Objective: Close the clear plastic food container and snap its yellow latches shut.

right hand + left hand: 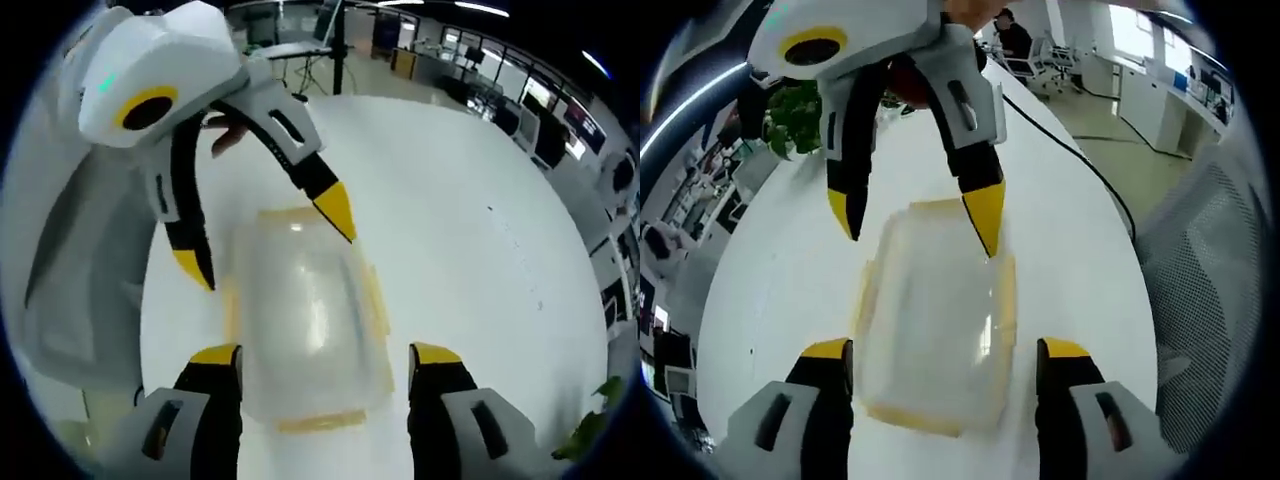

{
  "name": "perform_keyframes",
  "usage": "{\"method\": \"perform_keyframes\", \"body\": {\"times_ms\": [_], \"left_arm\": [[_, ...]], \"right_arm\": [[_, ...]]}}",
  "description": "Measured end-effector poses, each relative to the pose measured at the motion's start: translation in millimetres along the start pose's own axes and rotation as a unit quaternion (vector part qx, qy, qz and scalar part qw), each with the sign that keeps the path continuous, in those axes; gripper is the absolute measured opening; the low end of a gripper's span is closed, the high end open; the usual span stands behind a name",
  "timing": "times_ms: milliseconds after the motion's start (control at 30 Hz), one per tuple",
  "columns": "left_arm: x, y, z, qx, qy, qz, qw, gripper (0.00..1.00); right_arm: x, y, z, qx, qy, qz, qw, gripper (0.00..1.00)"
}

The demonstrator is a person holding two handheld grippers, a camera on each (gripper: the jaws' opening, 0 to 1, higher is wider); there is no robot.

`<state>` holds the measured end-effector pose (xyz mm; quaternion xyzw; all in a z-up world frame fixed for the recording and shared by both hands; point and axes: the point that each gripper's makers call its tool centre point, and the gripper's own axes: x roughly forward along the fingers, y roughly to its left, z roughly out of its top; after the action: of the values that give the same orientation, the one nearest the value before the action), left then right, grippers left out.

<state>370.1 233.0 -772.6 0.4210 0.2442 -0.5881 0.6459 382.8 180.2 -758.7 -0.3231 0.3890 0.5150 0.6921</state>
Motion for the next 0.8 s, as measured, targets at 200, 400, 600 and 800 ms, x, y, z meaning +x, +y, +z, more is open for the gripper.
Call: {"method": "perform_keyframes", "body": {"times_ms": [200, 400, 600, 800], "left_arm": [[6.2, -0.7, -8.4, 0.006, 0.009, -0.014, 0.9998, 0.80], [13.5, 2.8, -16.9, 0.025, 0.025, -0.013, 0.9993, 0.82], [21.0, 4.4, -22.1, 0.042, 0.042, -0.009, 0.9982, 0.84], [21.9, 8.0, -23.3, 0.043, 0.044, -0.002, 0.9981, 0.81]], "right_arm": [[-0.2, 3.4, -11.5, -0.022, 0.020, -0.006, 0.9995, 0.74], [9.8, 6.6, -23.6, -0.035, 0.036, -0.019, 0.9986, 0.77], [20.6, 5.4, -28.1, -0.047, 0.050, -0.026, 0.9973, 0.80], [23.5, 7.9, -29.3, -0.044, 0.052, -0.020, 0.9975, 0.77]]}}
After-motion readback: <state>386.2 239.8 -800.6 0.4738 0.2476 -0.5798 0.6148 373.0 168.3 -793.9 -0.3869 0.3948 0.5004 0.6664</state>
